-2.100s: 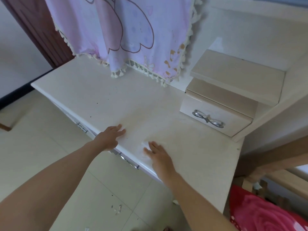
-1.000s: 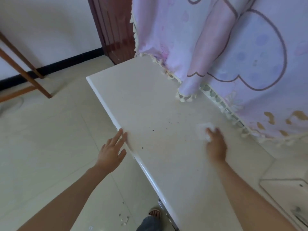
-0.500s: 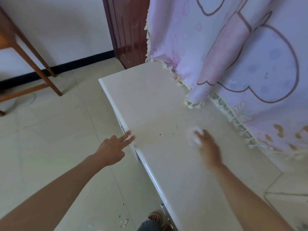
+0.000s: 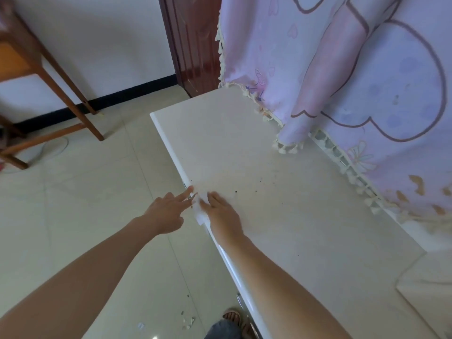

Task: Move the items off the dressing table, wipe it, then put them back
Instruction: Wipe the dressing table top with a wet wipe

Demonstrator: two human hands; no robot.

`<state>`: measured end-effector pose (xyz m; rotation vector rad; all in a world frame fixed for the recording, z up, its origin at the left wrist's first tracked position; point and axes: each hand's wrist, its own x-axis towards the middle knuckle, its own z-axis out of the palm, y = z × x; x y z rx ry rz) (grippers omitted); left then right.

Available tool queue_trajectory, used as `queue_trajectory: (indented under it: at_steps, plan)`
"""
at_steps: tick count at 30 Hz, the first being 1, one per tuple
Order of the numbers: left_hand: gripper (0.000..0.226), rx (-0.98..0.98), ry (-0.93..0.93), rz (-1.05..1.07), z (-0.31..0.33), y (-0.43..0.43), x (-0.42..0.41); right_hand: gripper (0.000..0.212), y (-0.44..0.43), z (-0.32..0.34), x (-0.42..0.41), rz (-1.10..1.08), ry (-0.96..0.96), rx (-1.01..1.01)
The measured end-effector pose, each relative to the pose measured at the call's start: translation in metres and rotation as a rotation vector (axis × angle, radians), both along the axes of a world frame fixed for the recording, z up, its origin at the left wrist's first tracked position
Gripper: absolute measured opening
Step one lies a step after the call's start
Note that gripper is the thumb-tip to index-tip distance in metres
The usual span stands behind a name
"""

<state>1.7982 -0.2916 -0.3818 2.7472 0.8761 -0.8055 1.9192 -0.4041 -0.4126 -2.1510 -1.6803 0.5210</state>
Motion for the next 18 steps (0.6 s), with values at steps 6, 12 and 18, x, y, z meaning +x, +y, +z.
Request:
queue_trajectory:
  at_steps: [6, 12, 18]
  plan:
    - [0.076, 0.017, 0.009, 0.028, 0.006, -0.008, 0.006, 0.057, -0.088, 0.011, 0.117, -0.354, -0.067, 0.0]
    - [0.074, 0.044, 0.025, 0.048, 0.006, -0.017, 0.009, 0.056, -0.149, 0.015, 0.144, -0.776, -0.089, -0.075]
    - [0.073, 0.038, 0.048, 0.071, 0.013, -0.023, 0.012, 0.054, -0.108, 0.017, -0.015, -0.305, -0.122, 0.167]
